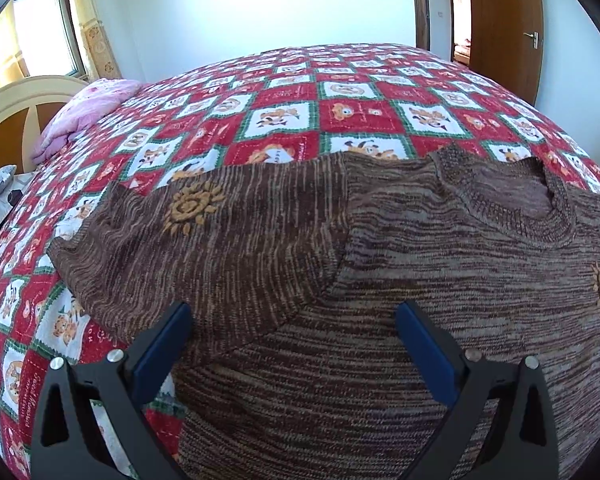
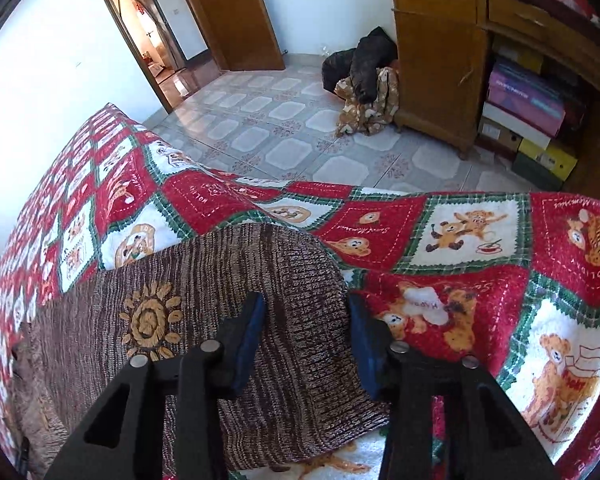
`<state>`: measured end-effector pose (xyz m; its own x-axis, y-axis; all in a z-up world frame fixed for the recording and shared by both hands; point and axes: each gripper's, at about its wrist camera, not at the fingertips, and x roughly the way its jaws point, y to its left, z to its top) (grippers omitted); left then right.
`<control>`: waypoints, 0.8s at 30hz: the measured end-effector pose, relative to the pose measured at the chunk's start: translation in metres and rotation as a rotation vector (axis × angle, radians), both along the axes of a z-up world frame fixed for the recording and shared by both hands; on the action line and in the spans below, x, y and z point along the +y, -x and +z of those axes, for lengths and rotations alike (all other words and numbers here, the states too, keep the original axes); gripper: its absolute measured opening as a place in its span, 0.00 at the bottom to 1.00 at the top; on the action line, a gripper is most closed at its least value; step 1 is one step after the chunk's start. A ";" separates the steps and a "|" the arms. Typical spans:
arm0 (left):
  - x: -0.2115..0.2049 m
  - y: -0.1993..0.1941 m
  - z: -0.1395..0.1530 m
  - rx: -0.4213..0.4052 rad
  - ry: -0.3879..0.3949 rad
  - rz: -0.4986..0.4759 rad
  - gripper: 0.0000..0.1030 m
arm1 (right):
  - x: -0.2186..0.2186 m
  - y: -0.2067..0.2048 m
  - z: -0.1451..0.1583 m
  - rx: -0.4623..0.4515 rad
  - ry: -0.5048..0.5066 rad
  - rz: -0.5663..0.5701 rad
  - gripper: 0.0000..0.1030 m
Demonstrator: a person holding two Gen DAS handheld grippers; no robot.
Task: Fold small clothes
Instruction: 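Move both tools down toward the sweater, right tool toward its sleeve, then grasp the sweater sleeve with the right tool and lift it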
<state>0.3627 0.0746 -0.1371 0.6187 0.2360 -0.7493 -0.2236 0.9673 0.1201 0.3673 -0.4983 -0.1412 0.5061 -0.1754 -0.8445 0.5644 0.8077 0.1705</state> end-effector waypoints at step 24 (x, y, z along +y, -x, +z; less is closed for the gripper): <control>0.006 0.001 -0.003 -0.002 0.060 0.005 1.00 | 0.065 0.006 0.054 -0.024 0.315 0.048 0.11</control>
